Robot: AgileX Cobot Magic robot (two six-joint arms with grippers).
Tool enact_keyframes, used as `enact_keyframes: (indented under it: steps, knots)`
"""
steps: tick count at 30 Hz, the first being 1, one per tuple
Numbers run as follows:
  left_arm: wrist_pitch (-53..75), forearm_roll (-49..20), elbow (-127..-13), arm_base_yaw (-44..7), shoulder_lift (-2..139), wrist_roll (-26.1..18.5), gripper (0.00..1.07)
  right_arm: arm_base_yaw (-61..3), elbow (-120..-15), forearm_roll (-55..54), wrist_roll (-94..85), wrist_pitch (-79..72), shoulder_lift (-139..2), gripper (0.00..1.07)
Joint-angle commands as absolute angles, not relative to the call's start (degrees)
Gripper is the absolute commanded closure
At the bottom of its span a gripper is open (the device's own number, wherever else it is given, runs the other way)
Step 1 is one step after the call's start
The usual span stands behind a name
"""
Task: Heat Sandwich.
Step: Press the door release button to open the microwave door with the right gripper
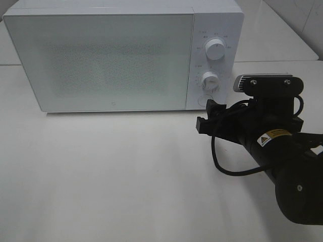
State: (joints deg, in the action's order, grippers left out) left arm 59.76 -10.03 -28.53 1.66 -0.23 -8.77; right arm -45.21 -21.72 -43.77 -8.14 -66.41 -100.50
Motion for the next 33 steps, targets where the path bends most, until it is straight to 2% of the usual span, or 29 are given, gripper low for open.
enact_keyframes:
  steps: [1, 6, 13, 14, 16, 19, 29, 32, 33]
  knots:
    - [59.07, -10.08, -28.36, 1.83, -1.78, -8.42, 0.03, -45.49, -22.29, -43.77, -5.27, -66.35, -100.21, 0.31]
    - [59.07, -10.08, -28.36, 1.83, -1.78, -8.42, 0.03, -45.49, -22.29, -43.77, 3.32, -66.29, -100.21, 0.31]
    - [59.07, -10.08, -28.36, 1.83, -1.78, -8.42, 0.03, -45.49, -22.29, -43.77, 32.03, -63.37, -100.21, 0.31]
    - [59.07, -10.08, -28.36, 1.83, -1.78, -8.42, 0.03, -45.49, -22.29, -43.77, 32.03, -63.37, -100.21, 0.31]
    - [59.07, -10.08, -28.36, 1.83, -1.78, -8.42, 0.03, -45.49, -22.29, -43.77, 43.89, -62.05, -100.21, 0.32]
    - [59.07, -10.08, -28.36, 1.83, -1.78, -8.42, 0.03, -45.49, -22.29, -43.77, 49.79, -61.82, -100.21, 0.33]
    - [59.07, -10.08, -28.36, 1.83, -1.78, -8.42, 0.03, -45.49, -22.29, -43.72, 70.82, -60.73, -100.21, 0.51]
    - [59.07, -10.08, -28.36, 1.83, -1.78, -8.42, 0.03, -45.49, -22.29, -43.77, 76.26, -60.39, -100.21, 0.65]
    - [59.07, -10.08, -28.36, 1.83, -1.78, -8.42, 0.03, -45.49, -22.29, -43.77, 76.26, -60.39, -100.21, 0.65]
